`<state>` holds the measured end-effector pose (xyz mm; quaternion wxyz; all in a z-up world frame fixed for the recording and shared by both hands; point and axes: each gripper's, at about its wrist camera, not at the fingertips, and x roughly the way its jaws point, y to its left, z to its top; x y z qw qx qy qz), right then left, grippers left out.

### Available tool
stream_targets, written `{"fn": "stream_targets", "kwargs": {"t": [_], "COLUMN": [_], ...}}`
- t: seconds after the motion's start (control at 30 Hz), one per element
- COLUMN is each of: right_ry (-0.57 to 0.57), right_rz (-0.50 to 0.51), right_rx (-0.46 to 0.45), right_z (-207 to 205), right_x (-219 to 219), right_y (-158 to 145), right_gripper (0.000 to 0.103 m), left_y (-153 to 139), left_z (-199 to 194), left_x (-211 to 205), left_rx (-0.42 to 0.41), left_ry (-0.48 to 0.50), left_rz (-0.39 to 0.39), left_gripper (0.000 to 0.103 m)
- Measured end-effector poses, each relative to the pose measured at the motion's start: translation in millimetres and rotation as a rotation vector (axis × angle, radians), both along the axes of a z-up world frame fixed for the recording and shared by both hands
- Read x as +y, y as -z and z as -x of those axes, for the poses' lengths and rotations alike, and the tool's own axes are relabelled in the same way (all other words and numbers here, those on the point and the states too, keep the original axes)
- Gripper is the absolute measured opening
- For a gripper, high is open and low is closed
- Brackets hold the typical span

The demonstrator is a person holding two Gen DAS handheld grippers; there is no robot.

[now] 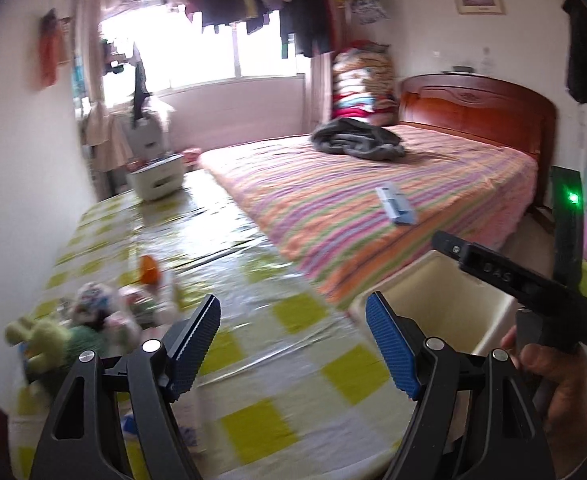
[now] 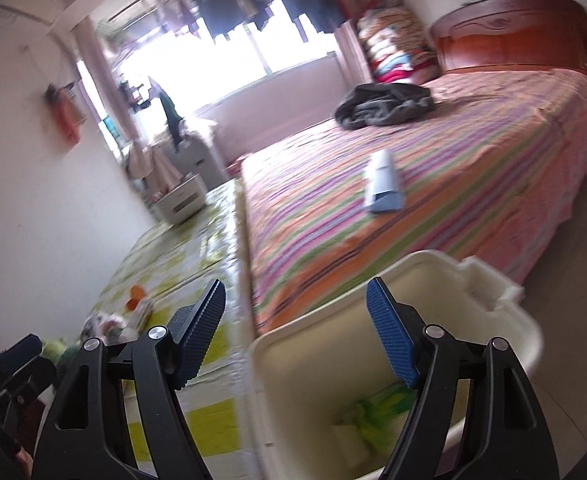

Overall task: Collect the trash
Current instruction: 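Return both tools to the table toward the white medicine box and plush toy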

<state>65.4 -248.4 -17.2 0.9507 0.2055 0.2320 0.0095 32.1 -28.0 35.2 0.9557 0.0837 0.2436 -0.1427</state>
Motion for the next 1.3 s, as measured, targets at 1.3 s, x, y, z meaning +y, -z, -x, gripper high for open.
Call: {"fn": "stream_targets", "kwargs": {"t": [1.3], "right_ry": [-0.673], "right_rz": [0.248], "right_rx": [0.185], "right_z": [-32.9], "right_x": [258.3], "right_y": [17.5], "right_gripper": [0.076], "left_y": [47.0], "left_z": [29.6], "left_x": [231.0], "left_rx": [0.101], "left_ry": [-0.572], "left_rz": [0.085], "left_gripper": [0.073]}}
